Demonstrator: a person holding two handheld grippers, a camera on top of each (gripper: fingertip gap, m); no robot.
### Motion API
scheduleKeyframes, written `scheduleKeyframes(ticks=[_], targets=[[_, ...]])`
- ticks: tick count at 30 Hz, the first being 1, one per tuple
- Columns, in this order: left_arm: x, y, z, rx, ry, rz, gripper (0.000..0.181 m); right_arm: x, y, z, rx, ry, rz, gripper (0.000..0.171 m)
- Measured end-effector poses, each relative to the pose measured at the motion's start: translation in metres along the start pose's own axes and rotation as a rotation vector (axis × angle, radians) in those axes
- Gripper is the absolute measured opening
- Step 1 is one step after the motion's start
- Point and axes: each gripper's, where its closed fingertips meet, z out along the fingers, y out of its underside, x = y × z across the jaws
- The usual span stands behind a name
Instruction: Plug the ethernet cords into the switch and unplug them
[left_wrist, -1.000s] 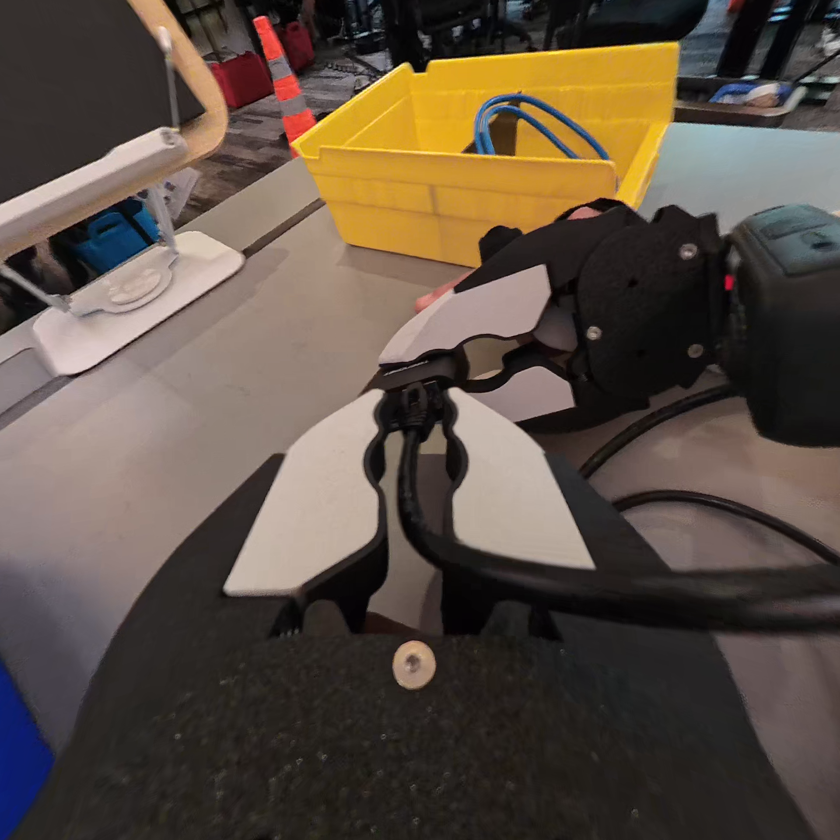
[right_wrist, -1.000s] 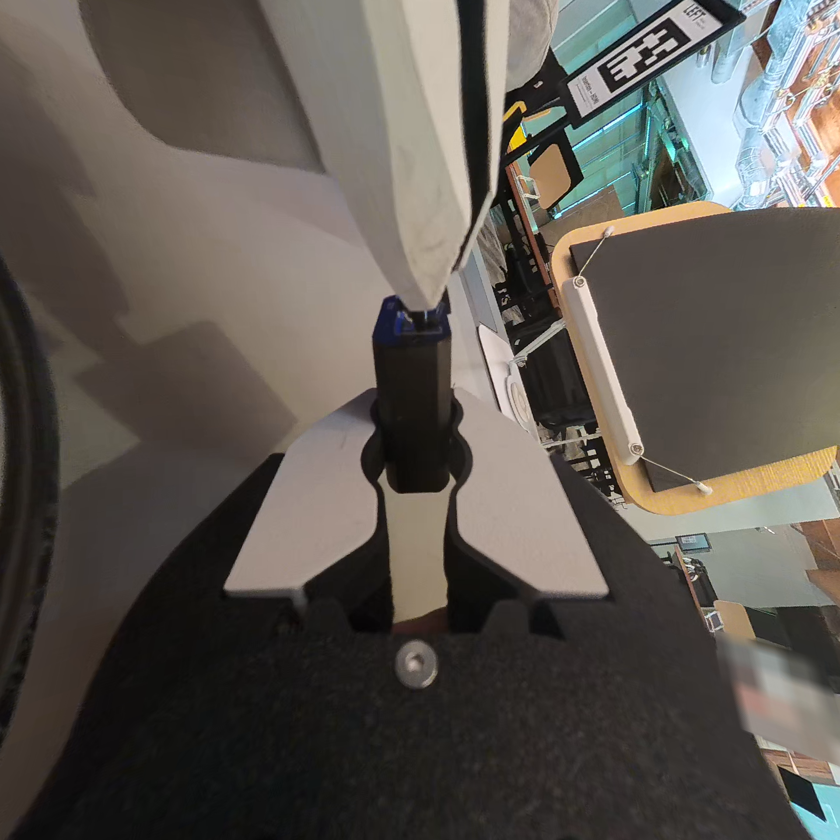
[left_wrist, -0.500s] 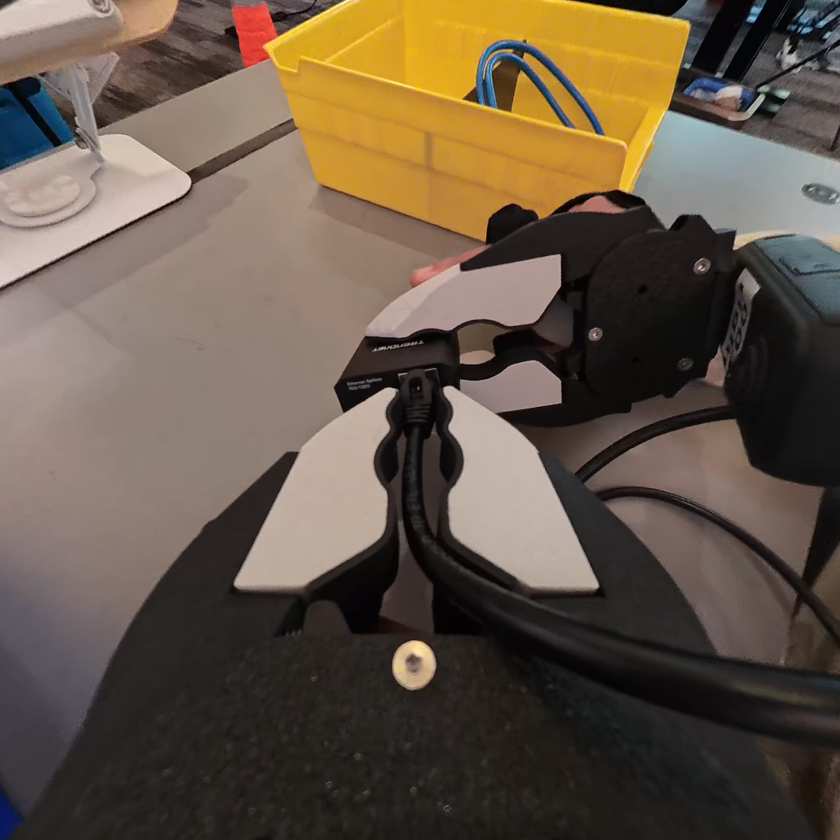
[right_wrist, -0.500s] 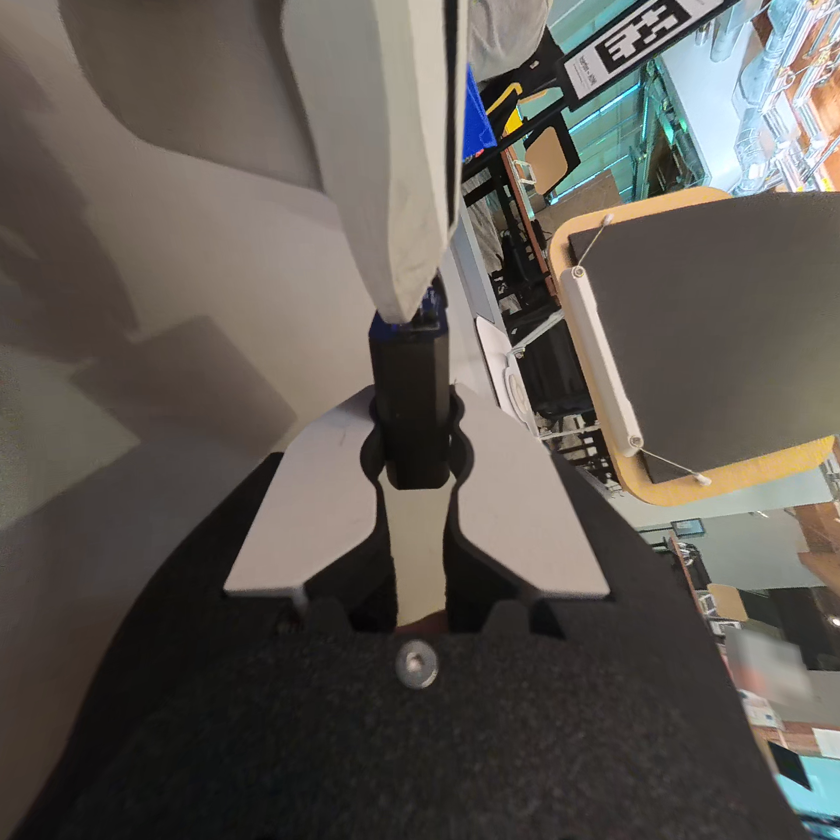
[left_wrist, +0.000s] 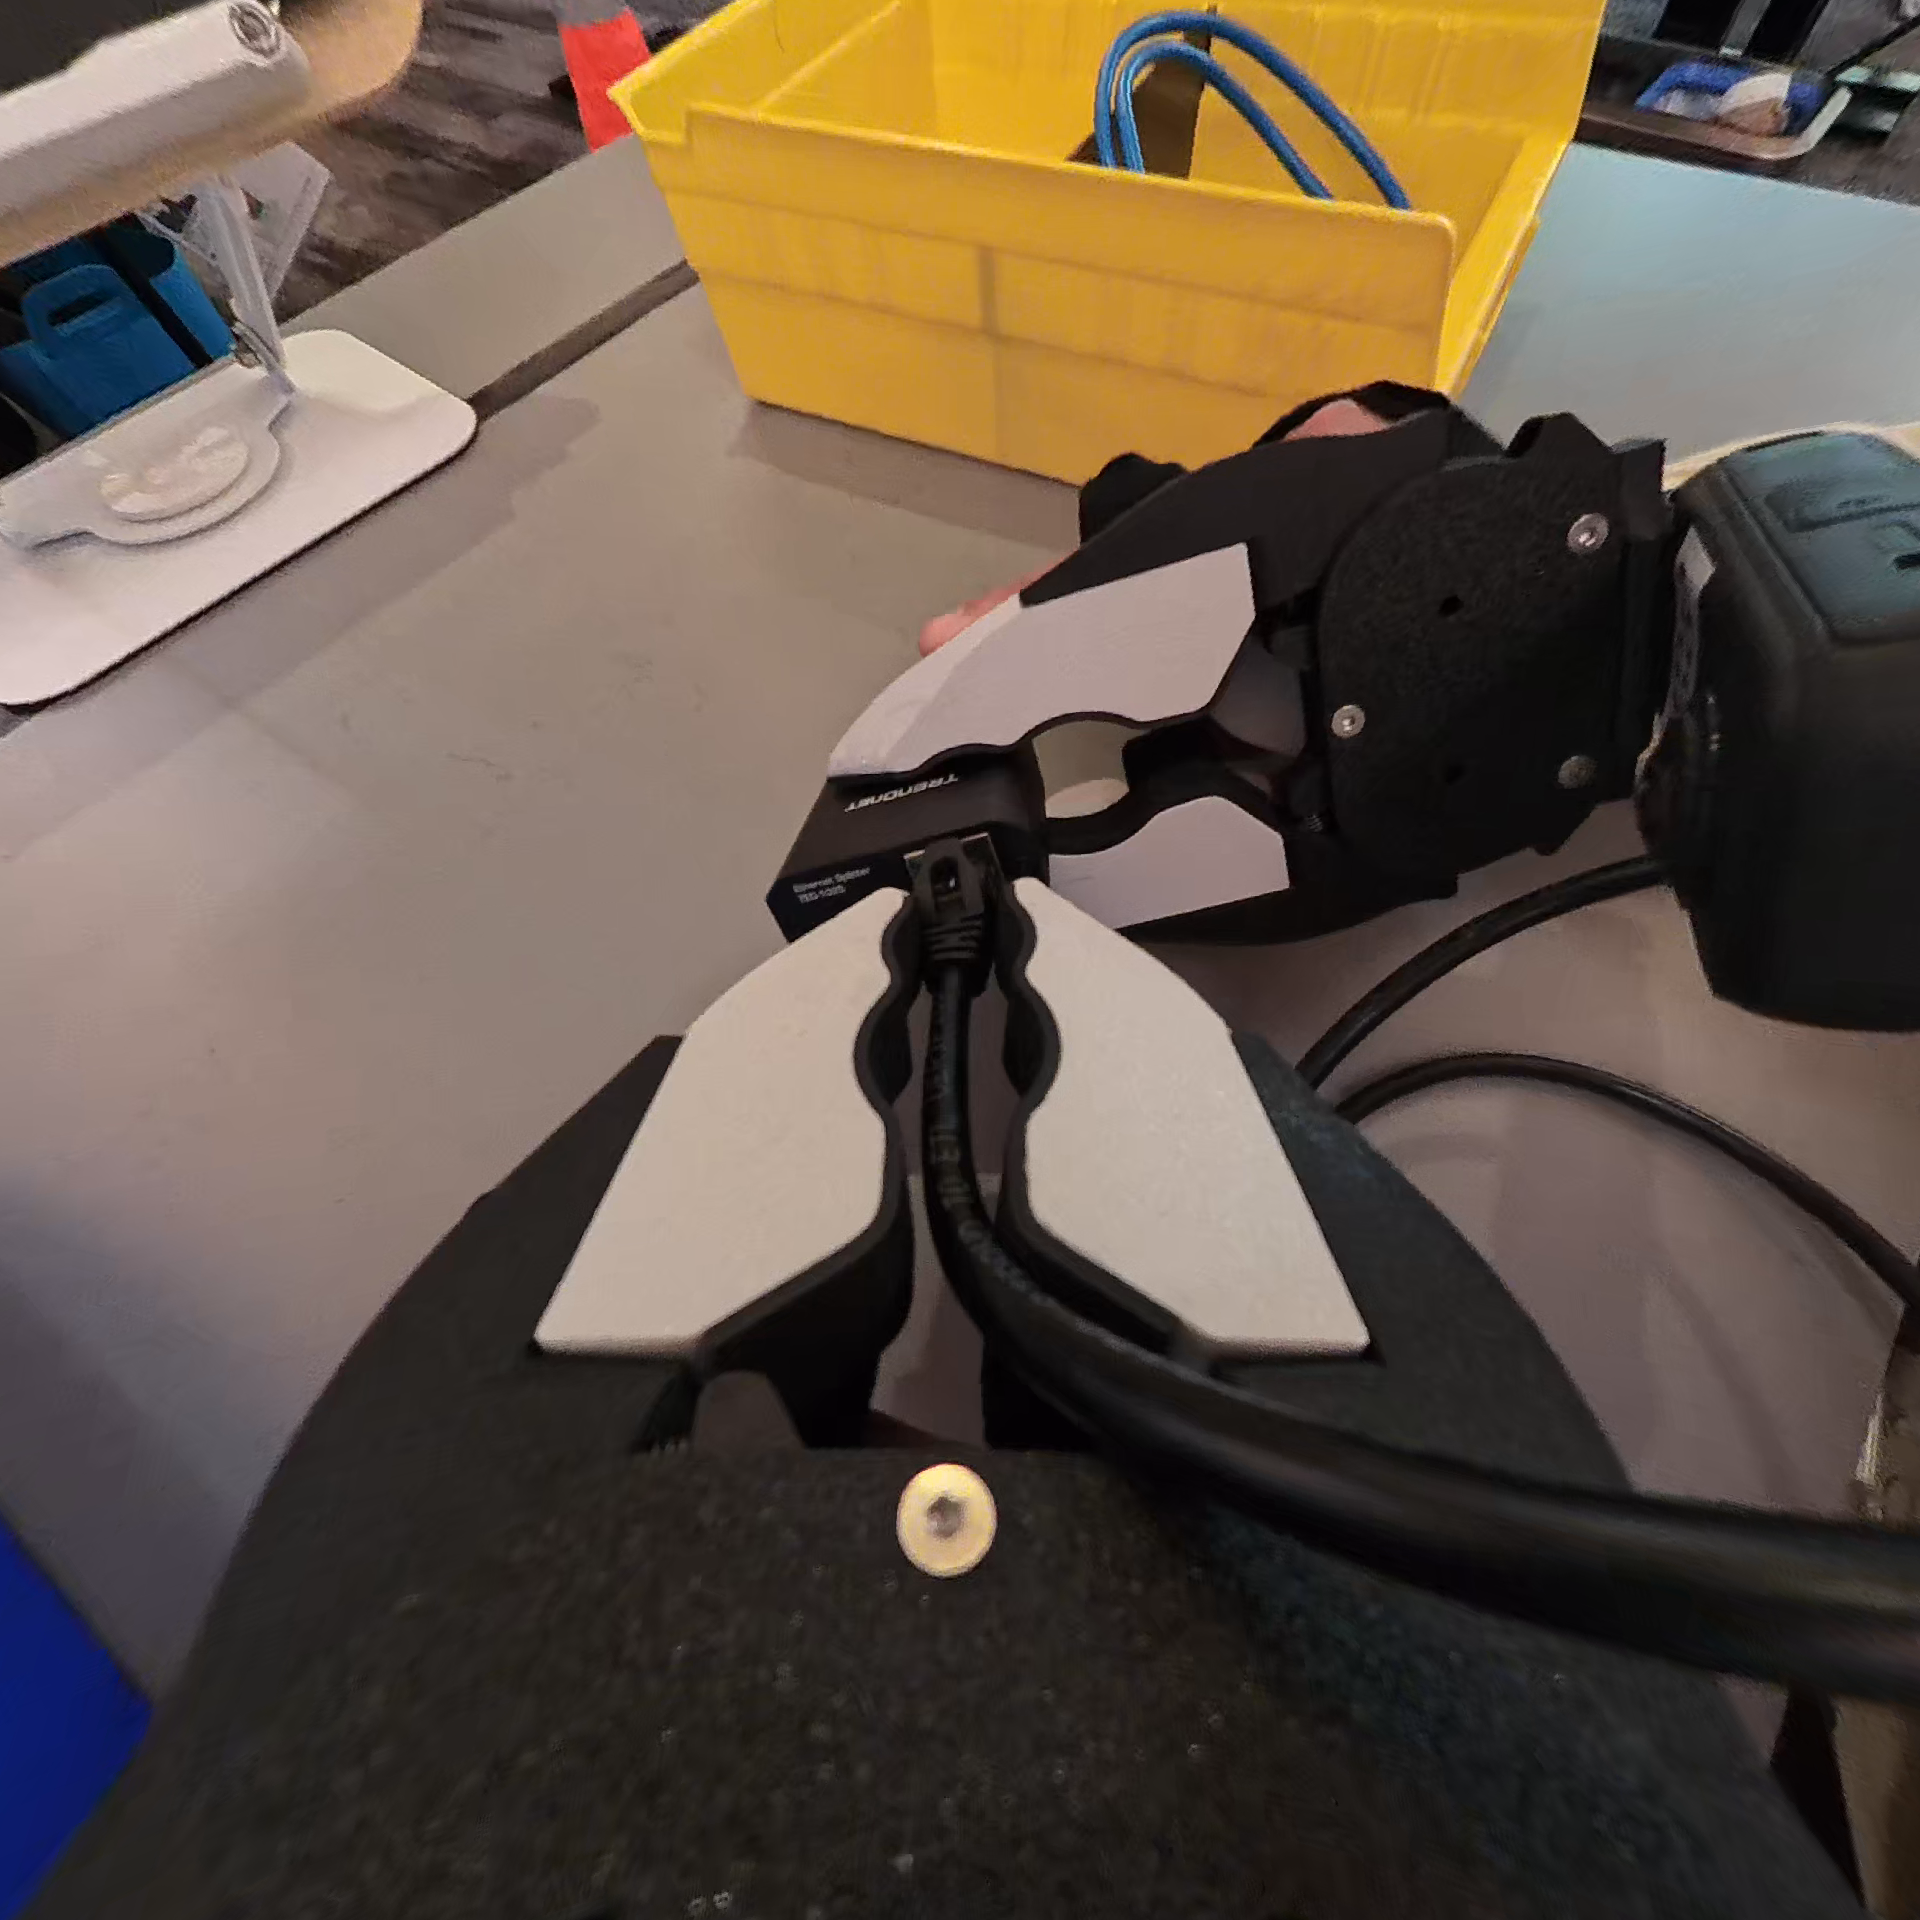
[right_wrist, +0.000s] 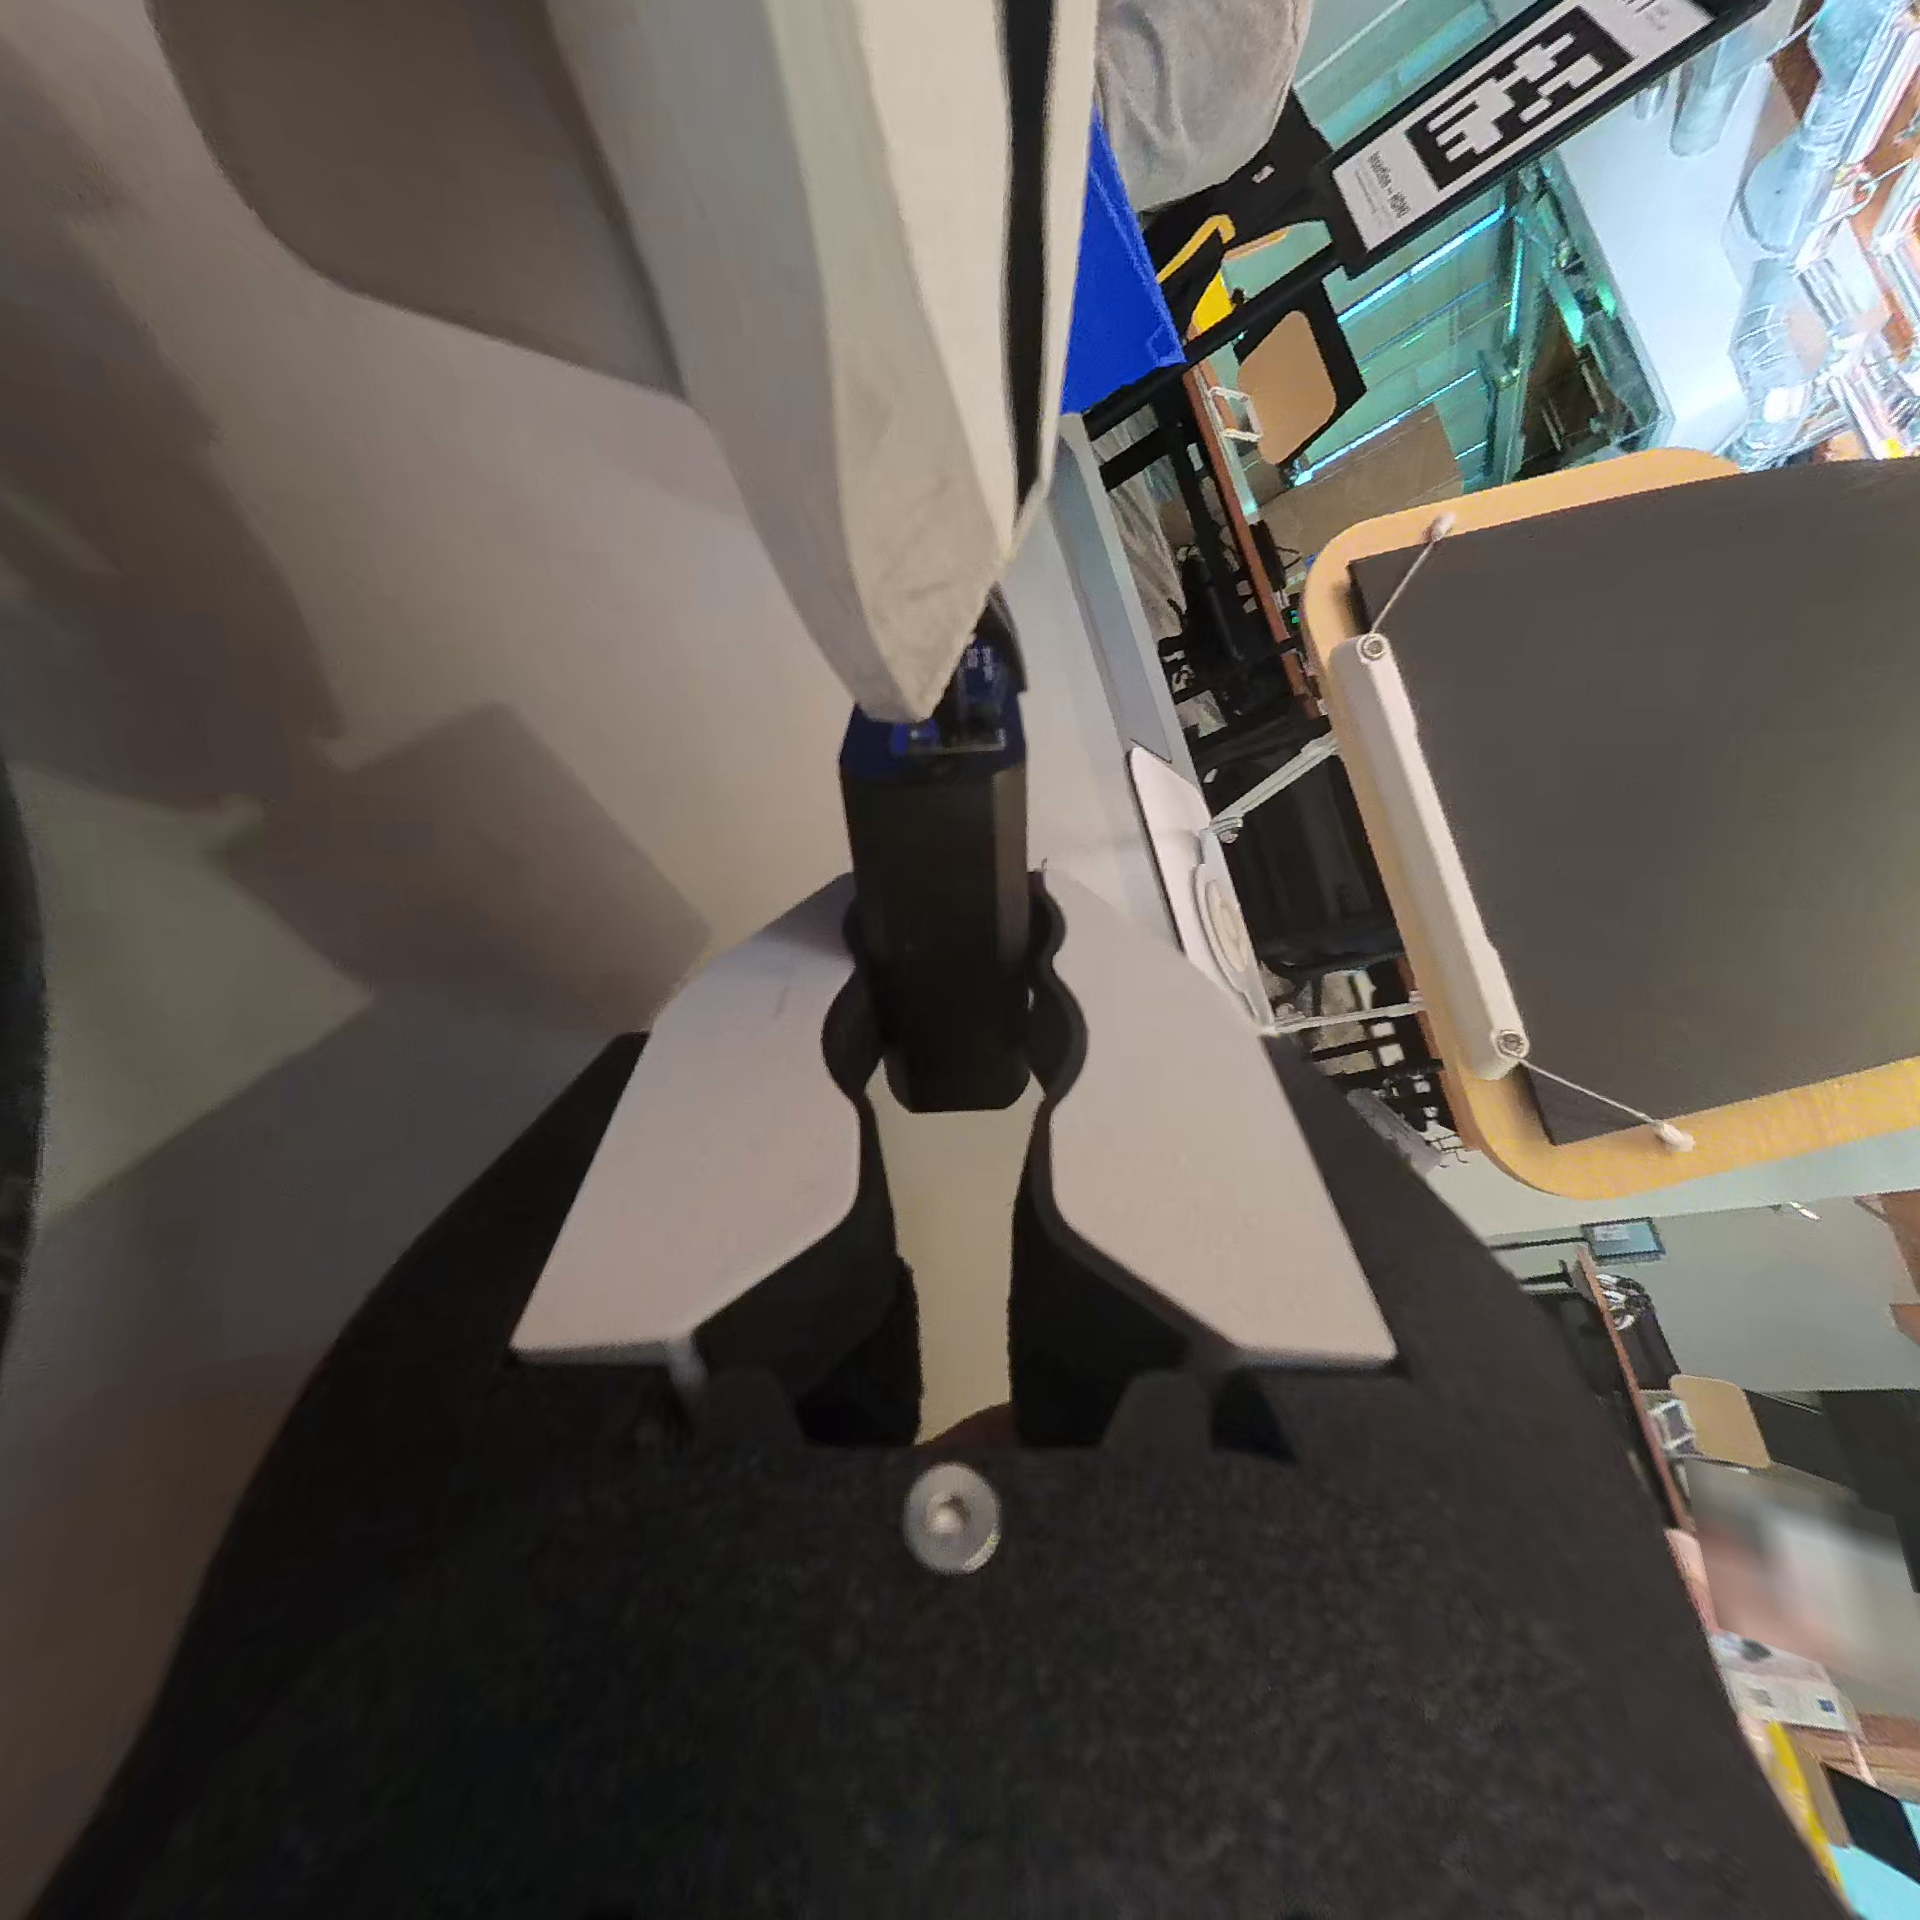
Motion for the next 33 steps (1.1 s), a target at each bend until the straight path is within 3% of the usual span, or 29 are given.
scheduleKeyframes(ticks=[7, 12, 16, 20, 26, 33], targets=[[-0.001, 0.0, 0.002, 0.001, 0.011, 0.007, 0.014, 0.001, 0.001, 0.0, -0.012, 0.006, -0.014, 0.025], [0.009, 0.011, -0.001, -0.035, 0.189, -0.152, 0.02, 0.029, 0.002, -0.01, 0.02, 0.168, -0.097, 0.024], [-0.004, 0.021, -0.019, -0.026, 0.281, -0.46, 0.021, 0.041, -0.02, -0.028, 0.148, 0.311, -0.235, 0.024], [-0.018, -0.015, -0.046, 0.168, 0.469, -0.82, 0.025, 0.04, -0.024, -0.029, 0.156, 0.348, -0.298, 0.024], [0.001, -0.021, -0.026, -0.022, 0.542, -0.89, 0.036, 0.04, -0.025, -0.032, 0.16, 0.358, -0.334, 0.024], [0.026, -0.02, -0.019, -0.209, 0.671, -0.928, 0.025, 0.038, -0.025, -0.031, 0.151, 0.343, -0.344, 0.024]])
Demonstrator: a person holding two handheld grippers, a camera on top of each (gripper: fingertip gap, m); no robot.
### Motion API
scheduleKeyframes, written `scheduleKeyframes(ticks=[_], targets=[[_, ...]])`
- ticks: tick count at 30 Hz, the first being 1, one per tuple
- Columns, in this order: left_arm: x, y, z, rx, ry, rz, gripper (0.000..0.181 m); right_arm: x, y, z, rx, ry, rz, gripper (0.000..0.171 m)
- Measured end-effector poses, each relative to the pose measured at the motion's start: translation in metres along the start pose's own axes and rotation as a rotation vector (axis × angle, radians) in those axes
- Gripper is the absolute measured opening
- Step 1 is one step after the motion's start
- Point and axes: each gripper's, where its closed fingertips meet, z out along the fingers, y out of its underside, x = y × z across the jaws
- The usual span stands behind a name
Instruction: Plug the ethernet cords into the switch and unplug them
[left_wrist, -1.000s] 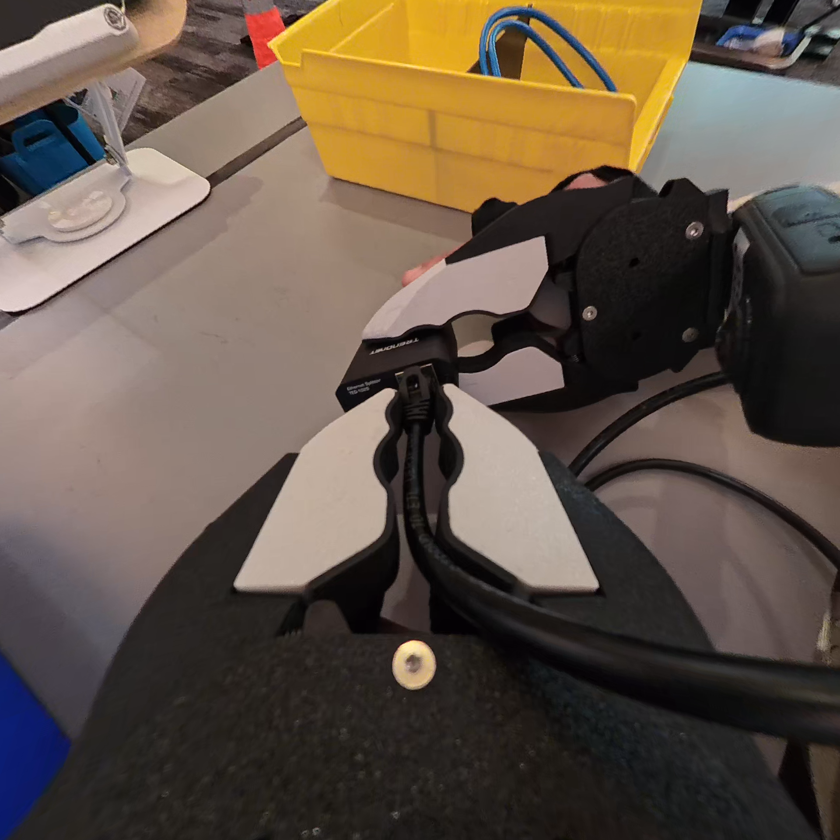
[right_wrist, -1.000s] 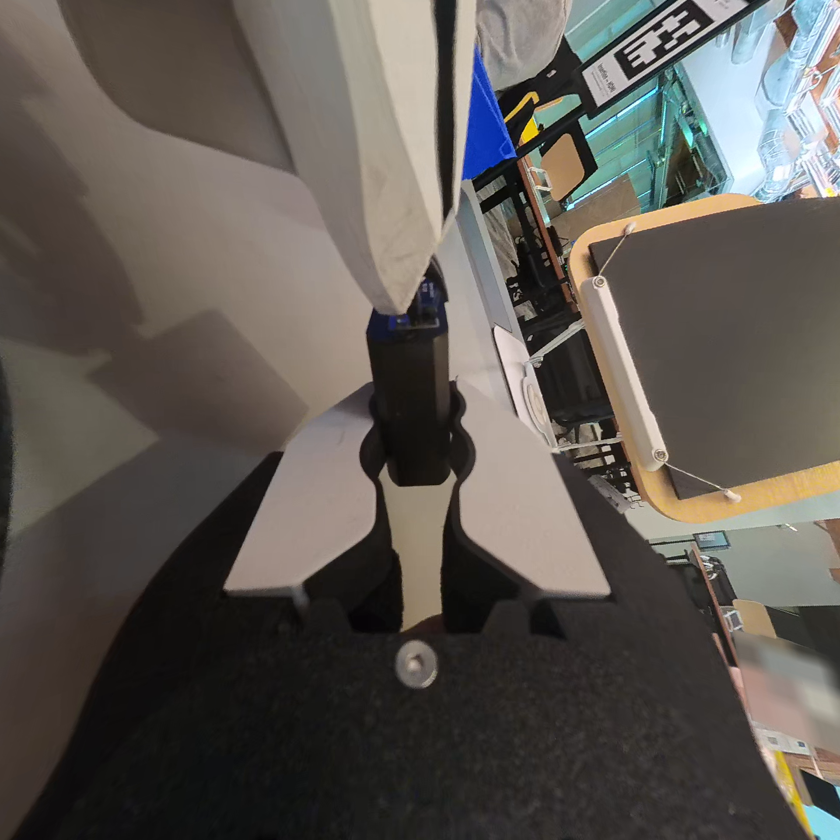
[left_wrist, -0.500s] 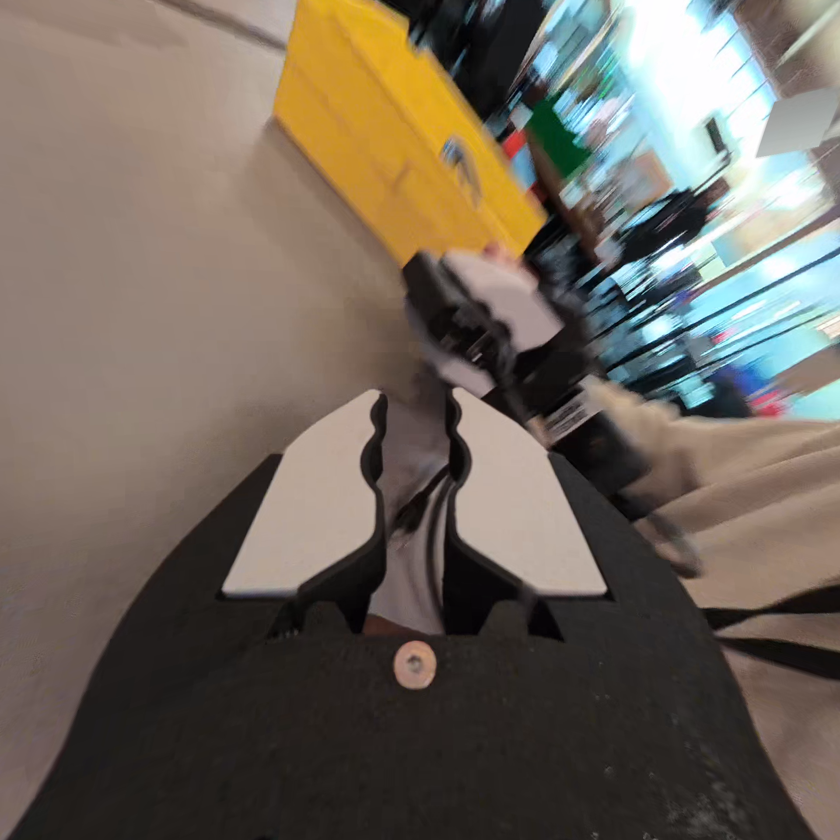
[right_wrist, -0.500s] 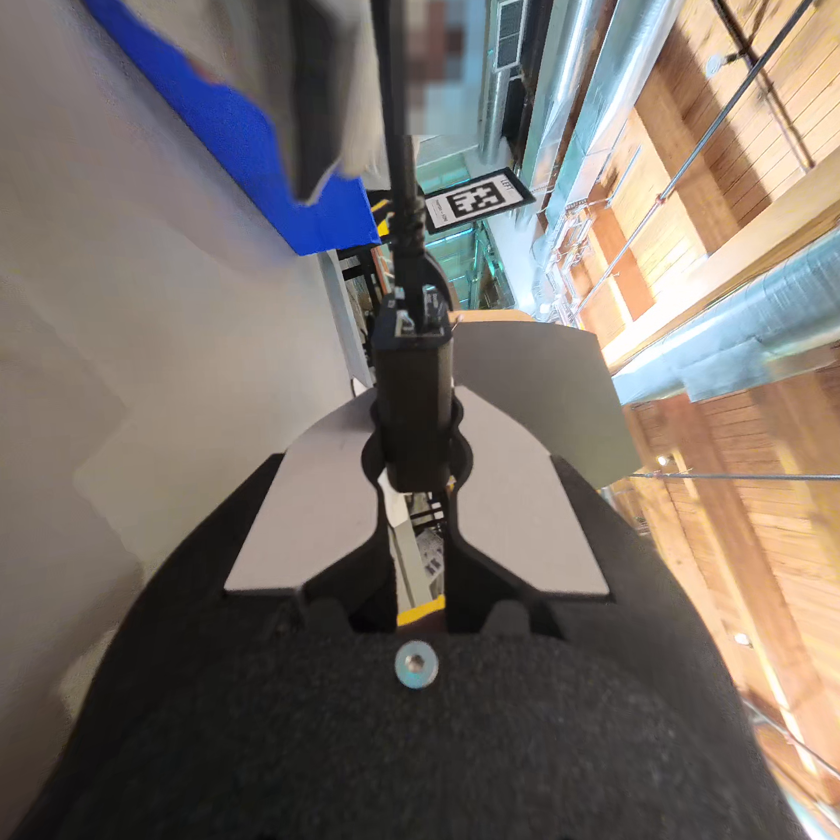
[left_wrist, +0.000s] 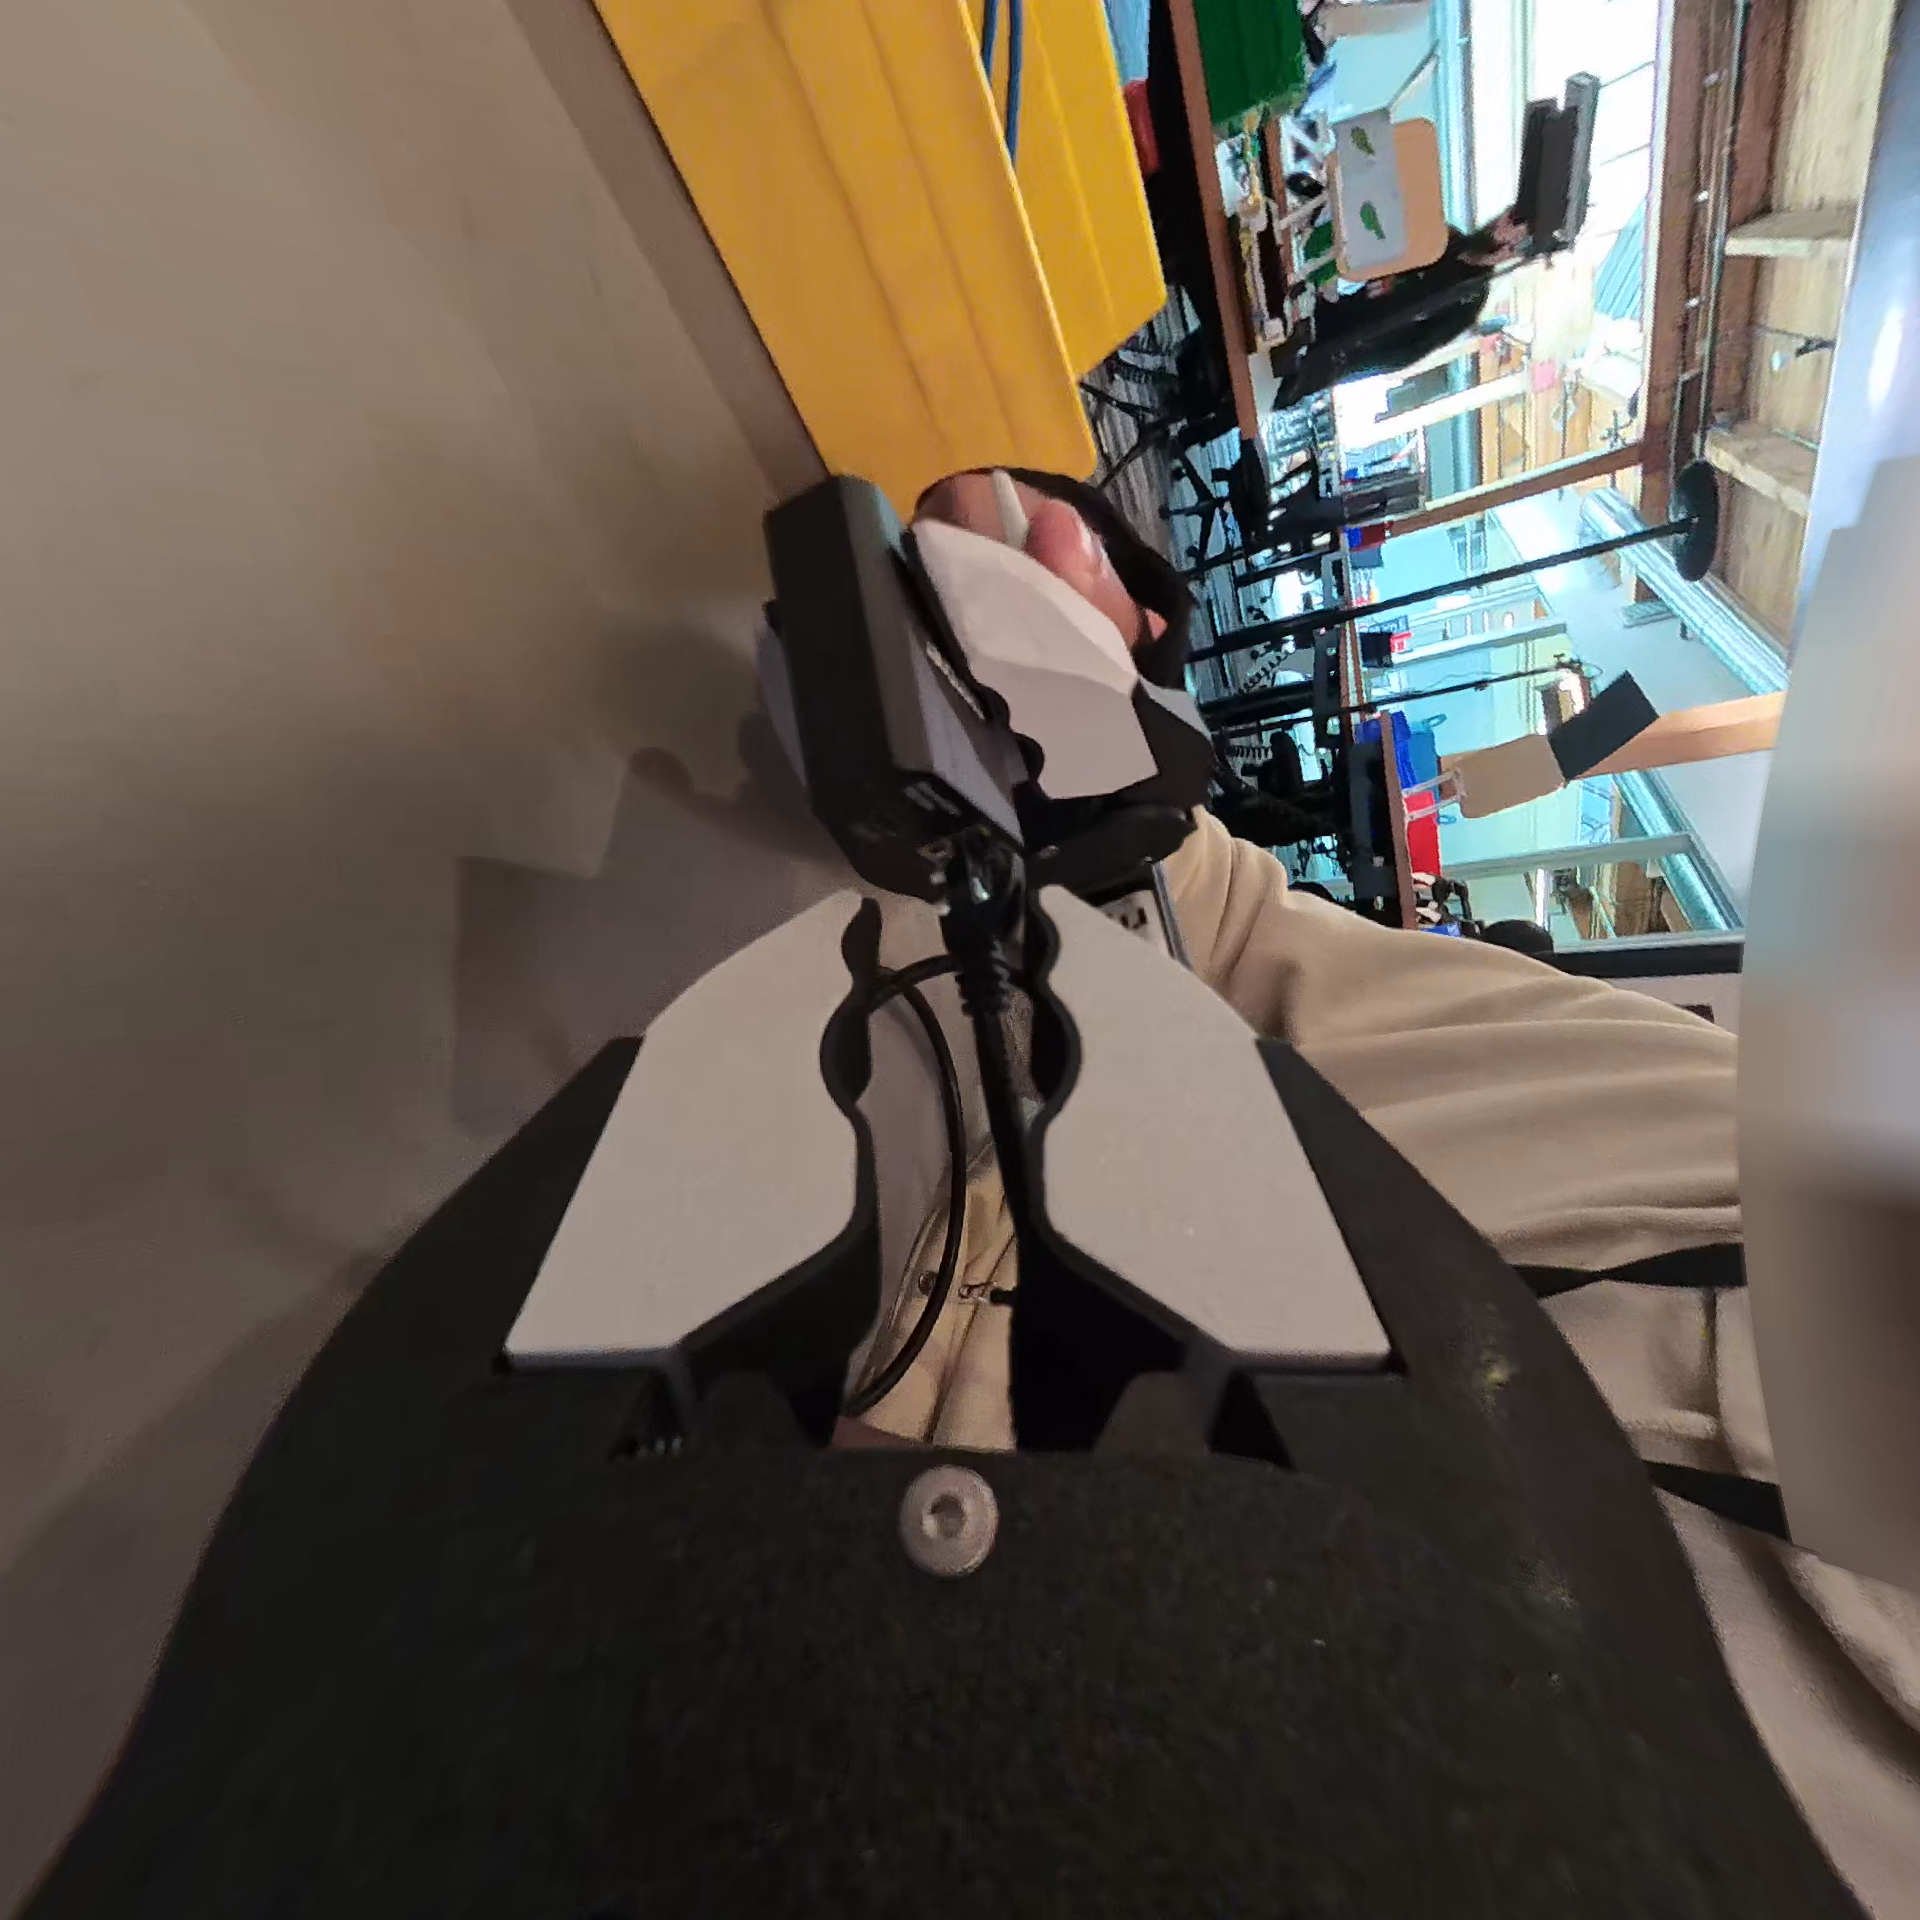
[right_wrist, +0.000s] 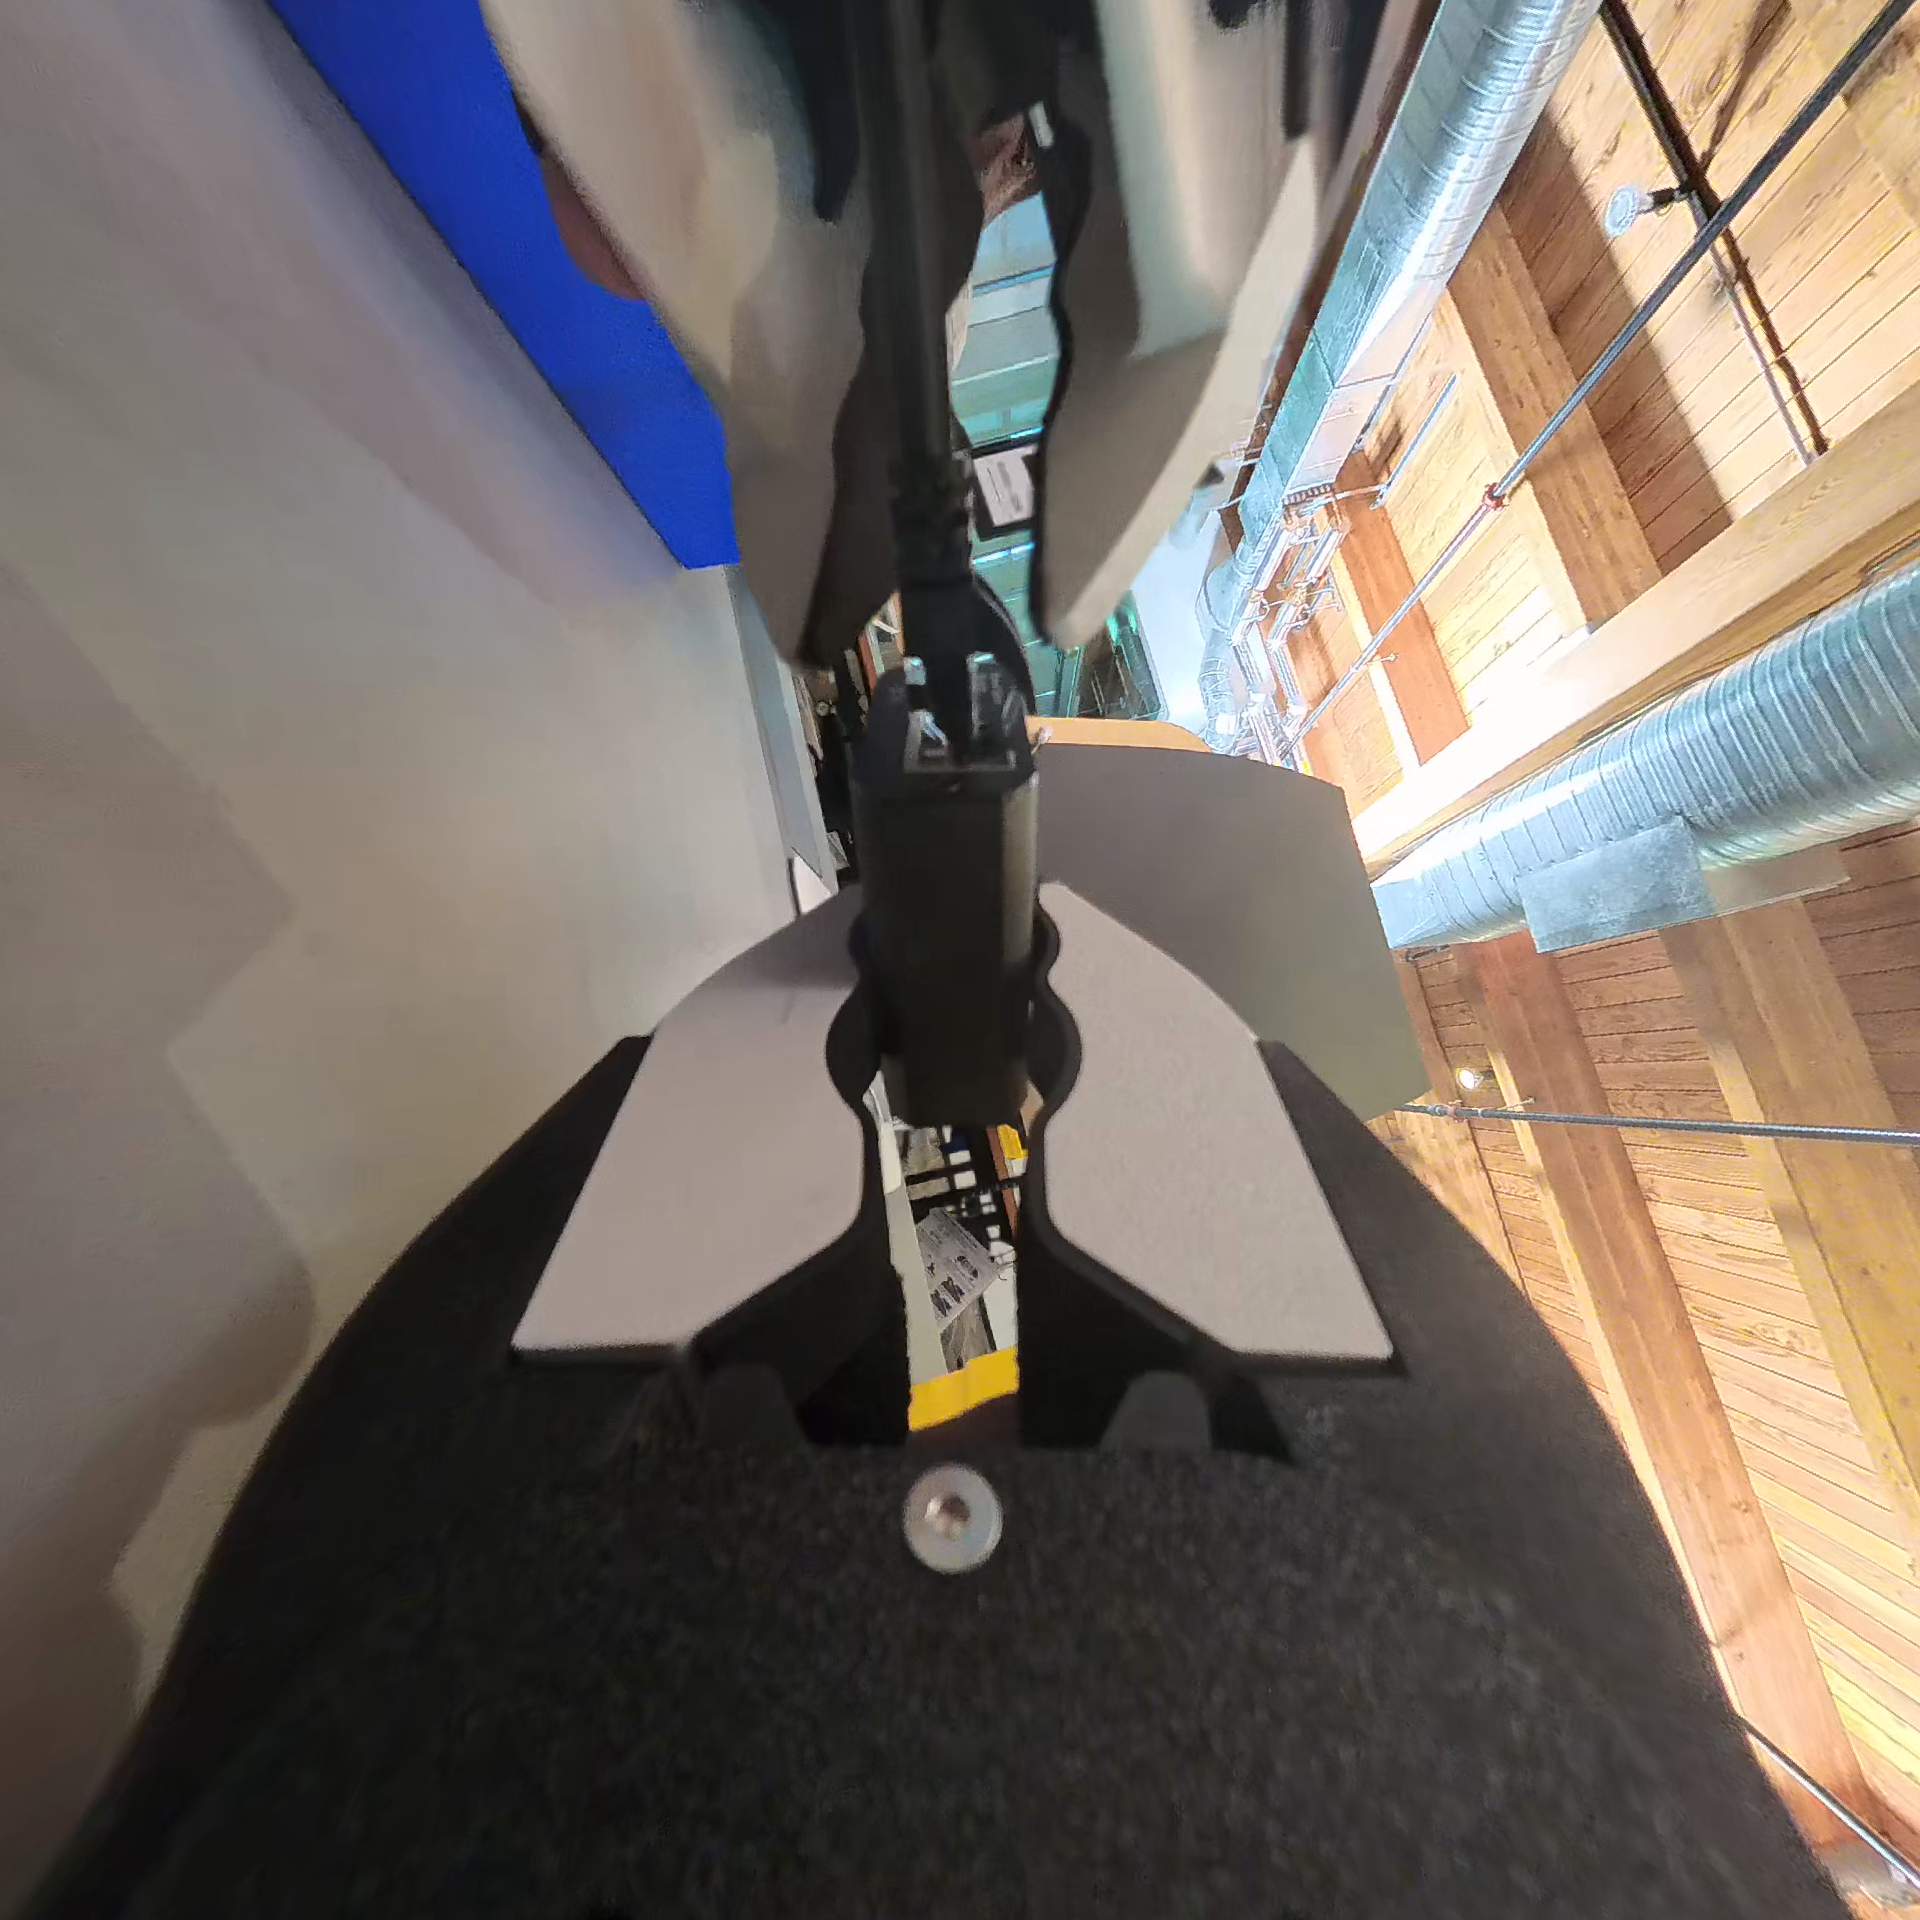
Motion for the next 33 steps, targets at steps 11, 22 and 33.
scheduleKeyframes(ticks=[11, 22, 33], targets=[[0.0, -0.001, 0.001, 0.009, 0.018, -0.059, 0.013, -0.002, 0.001, 0.001, -0.054, -0.005, -0.041, 0.024], [-0.008, 0.002, 0.001, -0.074, -0.106, -0.057, 0.012, 0.0, 0.002, -0.001, -0.122, 0.004, -0.127, 0.025], [-0.005, -0.012, 0.003, -0.108, -0.344, 0.253, 0.002, 0.009, 0.016, 0.001, -0.191, -0.002, -0.03, 0.029]])
